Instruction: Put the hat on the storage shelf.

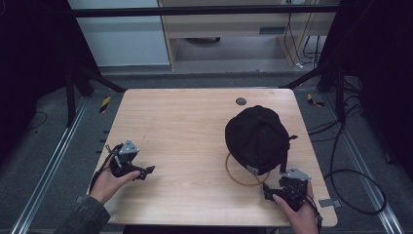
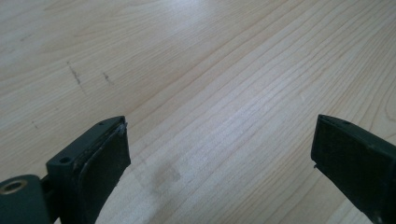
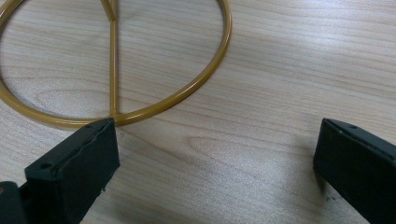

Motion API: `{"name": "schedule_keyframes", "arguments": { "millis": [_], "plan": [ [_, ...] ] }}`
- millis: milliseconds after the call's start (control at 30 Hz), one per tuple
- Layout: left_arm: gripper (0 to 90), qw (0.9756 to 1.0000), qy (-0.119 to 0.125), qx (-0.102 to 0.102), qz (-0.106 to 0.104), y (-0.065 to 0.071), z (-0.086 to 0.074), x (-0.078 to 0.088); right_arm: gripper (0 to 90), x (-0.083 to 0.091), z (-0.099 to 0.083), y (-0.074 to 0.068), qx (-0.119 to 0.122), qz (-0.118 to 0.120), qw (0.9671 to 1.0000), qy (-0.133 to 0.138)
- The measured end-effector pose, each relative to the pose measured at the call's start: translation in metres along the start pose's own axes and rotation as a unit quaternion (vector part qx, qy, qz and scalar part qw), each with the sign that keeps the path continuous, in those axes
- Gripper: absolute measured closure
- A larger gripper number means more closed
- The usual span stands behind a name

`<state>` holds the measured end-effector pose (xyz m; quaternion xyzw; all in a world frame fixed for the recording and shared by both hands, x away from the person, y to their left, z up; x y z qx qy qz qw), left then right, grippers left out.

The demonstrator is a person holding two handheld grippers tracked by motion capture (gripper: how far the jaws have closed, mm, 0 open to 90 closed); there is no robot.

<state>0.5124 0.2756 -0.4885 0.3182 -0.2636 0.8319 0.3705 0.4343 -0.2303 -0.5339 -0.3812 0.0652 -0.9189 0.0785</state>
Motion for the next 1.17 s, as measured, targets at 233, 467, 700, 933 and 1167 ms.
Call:
{"name": "schedule_keyframes", "arguments": {
  "millis": [233,467,700,933,1167],
  "plan": [
    [4.1,1.0000,-0.004,0.007,-0.001,0.002,-0.012,-0.005,0.4,0.000,0.000,0.000,0.000,0.000,1.0000,0.000],
    [4.1,0.9999,-0.008,0.014,0.003,0.000,-0.022,-0.010,0.4,0.000,0.000,0.000,0.000,0.000,1.0000,0.000],
    [3.8,0.9997,-0.011,0.020,0.003,0.000,-0.031,-0.016,0.4,0.000,0.000,0.000,0.000,0.000,1.0000,0.000],
    [0.6,0.9996,0.011,0.021,0.016,0.001,-0.038,-0.021,0.4,0.000,0.000,0.000,0.000,-0.001,1.0000,0.000],
    [0.5,0.9995,0.011,0.024,0.017,0.001,-0.038,-0.021,0.4,0.000,0.000,0.000,0.000,0.000,1.0000,0.000]
  ]
}}
Point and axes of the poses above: each handheld gripper's, and its own axes: x roughly backward along the jaws, z roughly out of its top, y roughly to its right, the point moved 3 cm from there along -x, roughly forward along the jaws, and after that the axes turned 14 degrees about -x, right-handed, at the moved point
